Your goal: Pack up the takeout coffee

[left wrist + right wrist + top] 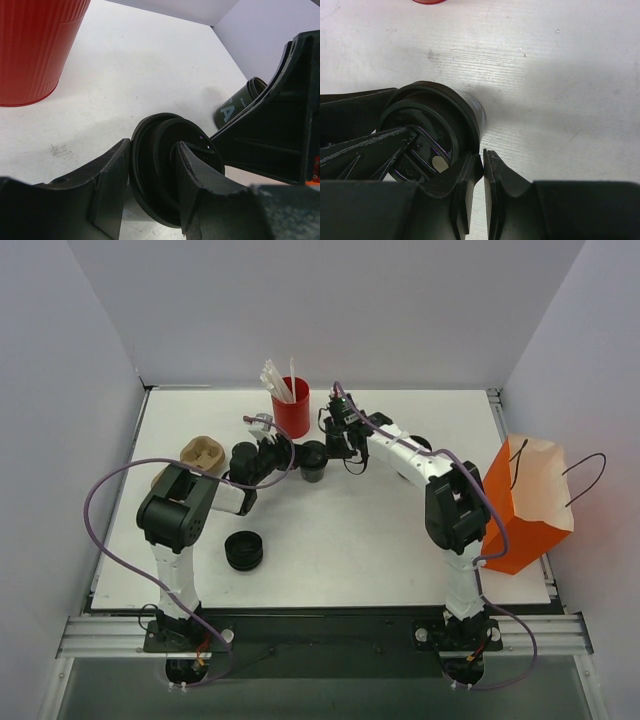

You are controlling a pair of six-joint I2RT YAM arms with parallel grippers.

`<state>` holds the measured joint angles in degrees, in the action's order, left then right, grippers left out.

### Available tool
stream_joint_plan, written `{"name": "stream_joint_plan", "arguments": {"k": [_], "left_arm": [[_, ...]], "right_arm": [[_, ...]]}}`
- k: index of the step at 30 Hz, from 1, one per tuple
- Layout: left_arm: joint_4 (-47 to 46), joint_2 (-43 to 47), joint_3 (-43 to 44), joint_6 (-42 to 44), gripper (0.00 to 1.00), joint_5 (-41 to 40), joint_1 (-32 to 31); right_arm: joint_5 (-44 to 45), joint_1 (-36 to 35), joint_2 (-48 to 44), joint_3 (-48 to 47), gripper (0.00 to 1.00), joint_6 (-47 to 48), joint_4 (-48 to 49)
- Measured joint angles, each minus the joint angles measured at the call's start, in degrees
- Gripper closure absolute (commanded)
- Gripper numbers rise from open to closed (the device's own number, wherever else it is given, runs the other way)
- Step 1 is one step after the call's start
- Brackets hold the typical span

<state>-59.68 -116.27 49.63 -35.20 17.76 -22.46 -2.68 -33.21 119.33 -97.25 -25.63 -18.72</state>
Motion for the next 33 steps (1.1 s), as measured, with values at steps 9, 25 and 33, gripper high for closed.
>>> {"name": "stream_joint_plan", "arguments": {"k": [9,25,33], "left_arm": [[-1.0,-0.1,-0.5,-0.2,0.56,0.0,0.0],[-1.8,0.2,-1.2,-0.2,0.56,-3.7,1.5],[-3.3,-0.2,-1.7,-0.2,0.56,-5.2,2.1]], "right_arm": [[-1.0,0.1,-3.2,6.6,0.87,-3.4,7.3],[-19.9,5.9,-3.2,19.5,0.89,-17.1,34.1],[-26.8,7.7,-0.9,25.5,0.89,-27.0,50.6]]}}
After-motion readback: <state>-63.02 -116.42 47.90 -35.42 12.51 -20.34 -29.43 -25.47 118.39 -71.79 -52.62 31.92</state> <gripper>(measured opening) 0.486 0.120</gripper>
